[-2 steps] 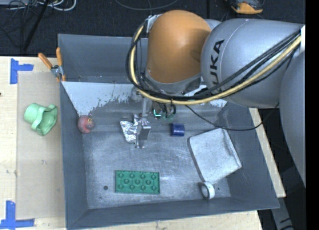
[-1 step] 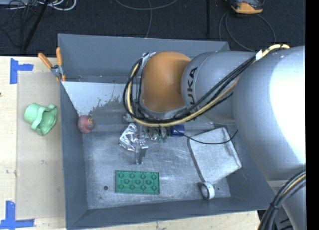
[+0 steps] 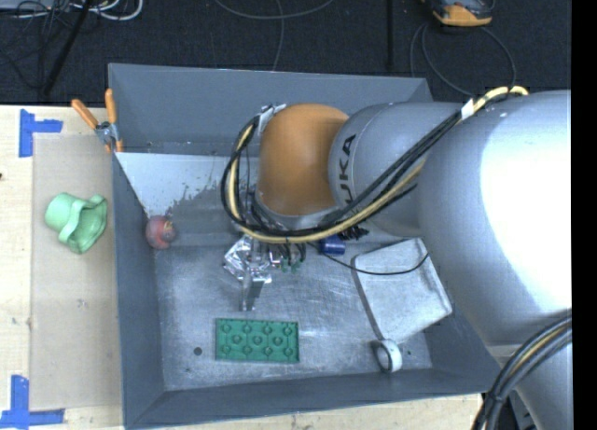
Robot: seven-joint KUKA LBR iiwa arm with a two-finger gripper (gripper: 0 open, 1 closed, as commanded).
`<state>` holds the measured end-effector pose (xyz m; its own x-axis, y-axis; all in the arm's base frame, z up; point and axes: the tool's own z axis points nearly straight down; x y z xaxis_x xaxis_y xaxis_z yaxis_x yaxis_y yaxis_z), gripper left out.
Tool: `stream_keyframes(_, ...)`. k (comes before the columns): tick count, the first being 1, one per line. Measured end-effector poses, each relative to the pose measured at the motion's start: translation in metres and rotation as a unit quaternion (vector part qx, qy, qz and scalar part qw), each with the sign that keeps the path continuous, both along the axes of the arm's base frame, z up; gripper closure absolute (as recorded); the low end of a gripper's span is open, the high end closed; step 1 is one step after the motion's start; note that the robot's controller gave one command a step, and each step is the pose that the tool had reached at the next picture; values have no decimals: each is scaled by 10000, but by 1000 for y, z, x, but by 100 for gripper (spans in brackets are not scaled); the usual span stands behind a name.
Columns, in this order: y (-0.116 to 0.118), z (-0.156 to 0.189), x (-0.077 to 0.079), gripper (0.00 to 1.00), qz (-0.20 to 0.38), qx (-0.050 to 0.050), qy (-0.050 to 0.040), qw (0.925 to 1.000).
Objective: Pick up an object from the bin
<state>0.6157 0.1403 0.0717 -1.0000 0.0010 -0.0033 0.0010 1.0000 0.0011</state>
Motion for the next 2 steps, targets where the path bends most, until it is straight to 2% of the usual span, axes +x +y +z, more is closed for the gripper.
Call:
stream_keyframes(1, 0, 5, 4, 100, -13, 16, -55, 10000)
stream_keyframes(2, 1, 149, 7, 100, 82, 4, -28, 10000)
